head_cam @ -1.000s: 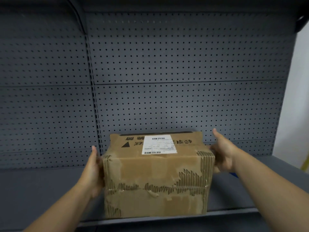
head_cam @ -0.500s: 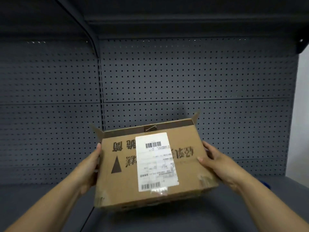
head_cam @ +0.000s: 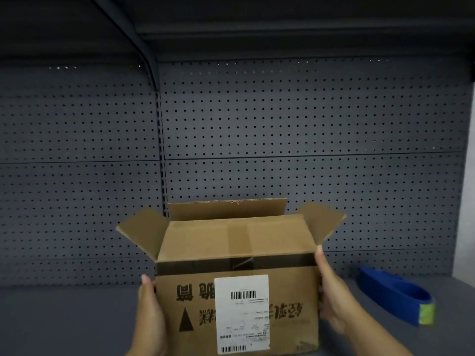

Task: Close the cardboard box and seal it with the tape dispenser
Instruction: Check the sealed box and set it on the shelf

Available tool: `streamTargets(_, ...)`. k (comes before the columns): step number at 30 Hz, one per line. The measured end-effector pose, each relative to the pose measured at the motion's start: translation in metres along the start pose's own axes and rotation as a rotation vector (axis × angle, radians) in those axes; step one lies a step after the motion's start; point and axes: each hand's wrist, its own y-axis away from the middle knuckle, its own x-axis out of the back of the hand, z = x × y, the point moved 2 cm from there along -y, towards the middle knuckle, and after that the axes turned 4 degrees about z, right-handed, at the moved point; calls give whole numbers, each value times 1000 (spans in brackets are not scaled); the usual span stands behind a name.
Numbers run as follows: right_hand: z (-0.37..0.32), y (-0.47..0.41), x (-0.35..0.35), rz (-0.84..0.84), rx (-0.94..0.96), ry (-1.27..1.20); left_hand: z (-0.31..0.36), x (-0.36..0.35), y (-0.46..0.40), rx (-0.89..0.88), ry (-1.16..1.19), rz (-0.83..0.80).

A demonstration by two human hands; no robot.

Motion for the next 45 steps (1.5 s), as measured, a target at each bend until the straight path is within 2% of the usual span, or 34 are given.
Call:
streamTargets(3,6,-1,-4,82,65,60,-2,-3,3,-30,21,2)
streamTargets(9,12,0,-7,244,212,227,-1,-7,1,-91,4,-128)
streamTargets(14,13,-2,-8,318,252,299,-1,-6,-7,-43,-87,-200)
streamTargets(16,9,3,-6,399,322,324,1,-4,-8,-53,-129,-202)
streamTargets(18,0,15,-4,544,529,332,8,-2,-10,-169,-249,-105)
streamTargets(20,-19,31,-8,622,822,409,25,2,-5,-439,-400,128)
streamTargets(21,-30,36,-12,618,946,479,36,1,1,-604,-446,182)
streamTargets(23,-48,36,-22,564,1063,649,60,-7,11,-879,-529,128)
streamTargets(25,-63,25,-30,525,998,880,77,-20,13,-974,-690,38)
streamTargets(27,-67,12,-33,512,853,1081,85,-32,8,-907,-855,-28)
streamTargets(29,-66,3,-33,451,708,1123,86,-40,5,-782,-929,-84)
streamTargets(31,-64,-2,-32,390,634,1091,85,-41,6,-672,-906,-122)
streamTargets(33,-64,-5,-32,361,637,1051,85,-39,8,-617,-844,-124)
streamTargets(39,-62,2,-26,294,665,657,77,-38,5,-567,-715,-163)
streamTargets(45,-59,5,-23,297,679,615,73,-36,10,-574,-587,-135)
